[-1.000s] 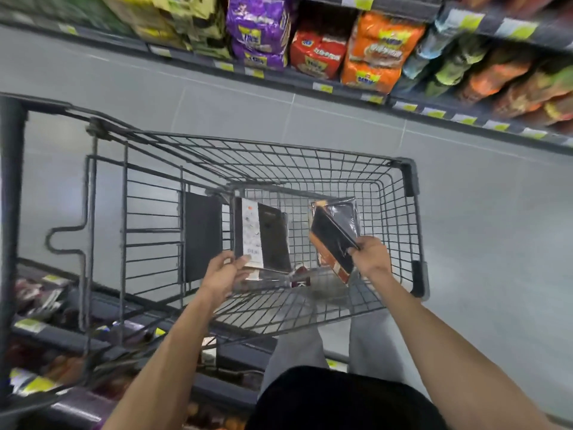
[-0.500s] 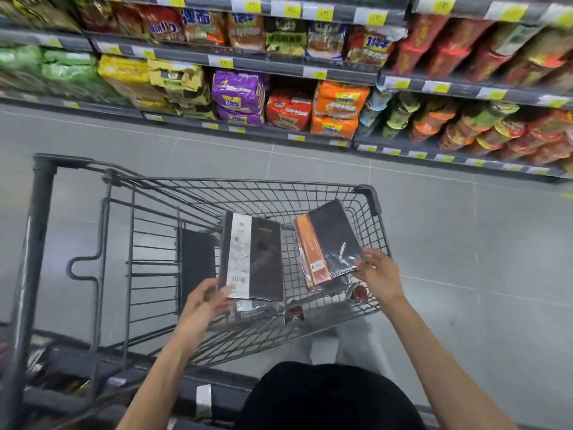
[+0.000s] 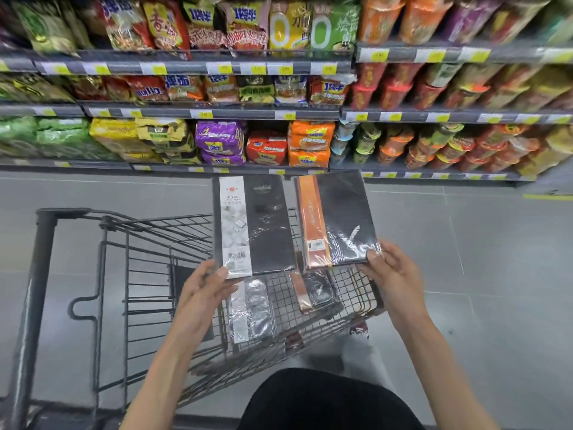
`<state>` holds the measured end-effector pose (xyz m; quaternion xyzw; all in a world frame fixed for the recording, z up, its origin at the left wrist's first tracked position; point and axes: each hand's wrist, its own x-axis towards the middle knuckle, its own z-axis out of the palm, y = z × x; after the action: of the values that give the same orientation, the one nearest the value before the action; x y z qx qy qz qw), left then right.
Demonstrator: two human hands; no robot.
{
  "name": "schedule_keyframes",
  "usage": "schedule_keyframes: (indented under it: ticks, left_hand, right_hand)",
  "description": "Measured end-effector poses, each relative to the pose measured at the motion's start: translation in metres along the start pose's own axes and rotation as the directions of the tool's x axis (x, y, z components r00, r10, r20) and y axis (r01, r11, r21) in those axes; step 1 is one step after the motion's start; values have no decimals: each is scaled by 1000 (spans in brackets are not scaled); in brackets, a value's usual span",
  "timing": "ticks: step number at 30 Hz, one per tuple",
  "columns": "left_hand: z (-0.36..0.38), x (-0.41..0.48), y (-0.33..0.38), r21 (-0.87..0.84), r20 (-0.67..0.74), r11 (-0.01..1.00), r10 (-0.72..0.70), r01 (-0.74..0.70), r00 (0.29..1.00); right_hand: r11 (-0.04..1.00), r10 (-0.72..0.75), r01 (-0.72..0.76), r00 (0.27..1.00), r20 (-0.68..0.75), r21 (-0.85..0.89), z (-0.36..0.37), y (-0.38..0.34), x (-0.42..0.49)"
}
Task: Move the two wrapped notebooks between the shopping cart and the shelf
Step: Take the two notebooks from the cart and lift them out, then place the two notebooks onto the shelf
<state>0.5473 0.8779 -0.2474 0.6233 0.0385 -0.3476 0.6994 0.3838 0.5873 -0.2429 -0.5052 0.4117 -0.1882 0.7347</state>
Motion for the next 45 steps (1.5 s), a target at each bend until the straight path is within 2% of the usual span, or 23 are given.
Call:
schedule_keyframes:
  ticks: [5,12,18,27,35,45]
  left_hand:
    - [42,5,27,-24,72,998,55,-53,996]
    - [118,17,57,-19,169,999,38,-35,985]
    - [214,32,52,15,249,1000,18,-23,968]
    - [379,53,0,152,405,988,-28,-37,914]
    - [491,66,-28,251,487,966,-79,-53,870]
    - [620,114,-31,282,646,958,-144,-58,750]
  right_hand:
    - [988,-47,58,996,-77,146,-18,-33,-12]
    - [967,-95,143,971,-221,210,-76,-63,-20]
    - [952,-94,184,936,-339,244,-159,-82,-20]
    - [902,-84,312,805,-587,299,-288,-112,-18]
    - [882,-58,366,709,-703,297,-372,-133,-13]
    - [854,-43,429,623,-781,295,-447,-163,41]
